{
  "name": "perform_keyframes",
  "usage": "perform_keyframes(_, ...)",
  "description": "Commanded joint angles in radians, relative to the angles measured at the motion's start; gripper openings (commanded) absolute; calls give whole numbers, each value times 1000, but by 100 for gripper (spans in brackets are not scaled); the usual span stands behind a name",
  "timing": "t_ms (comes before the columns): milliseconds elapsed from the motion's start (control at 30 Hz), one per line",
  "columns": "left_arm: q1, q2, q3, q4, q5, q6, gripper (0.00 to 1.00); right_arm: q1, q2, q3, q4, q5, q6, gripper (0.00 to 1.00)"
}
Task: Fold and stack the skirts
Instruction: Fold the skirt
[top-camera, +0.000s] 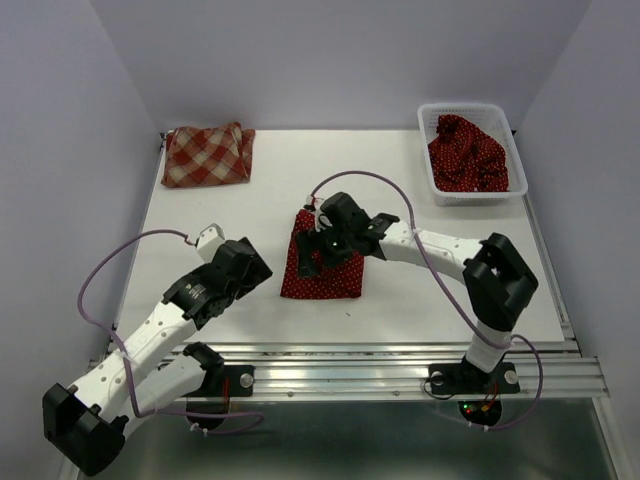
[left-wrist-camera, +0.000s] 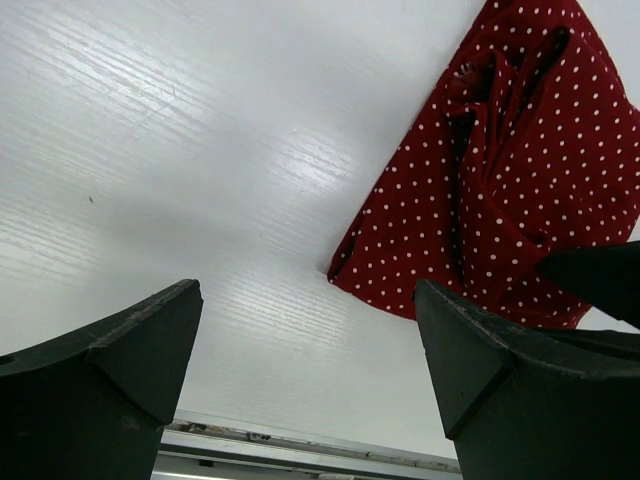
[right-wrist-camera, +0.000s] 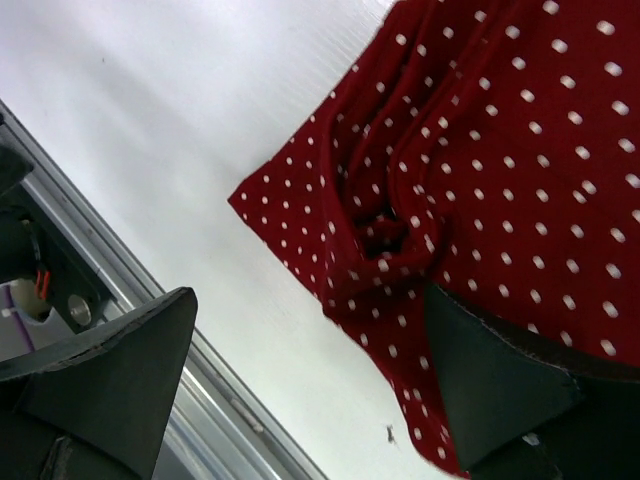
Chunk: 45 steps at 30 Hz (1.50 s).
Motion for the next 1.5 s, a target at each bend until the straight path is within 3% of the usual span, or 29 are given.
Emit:
perform_keyframes(0,5,-29,43,-60,-80,-41,99,37,67,91,18,17,-25,100)
perform_keyframes(300,10,-40,42,-62,-80,-46,99,120,224,206,18,-23,-28,100)
perform_keyframes(600,10,-43,-9,10,-8,-40,99,120,353,301,13,23,1,100)
perform_keyframes(733,11,-46,-24,35,22,-41,99,120,330,347,-19,70,-20,100)
perform_keyframes(967,11,-45,-73,123,111,-41,99,120,155,343,-59,186,-77,100)
perform_keyframes(1200,11,-11,-171,303,260,-41,99,-99,78,292,-54,117,-118,100)
perform_keyframes(1467,8,17,-257,415,331,-63,99,-260,262,406,-54,60,-155,100)
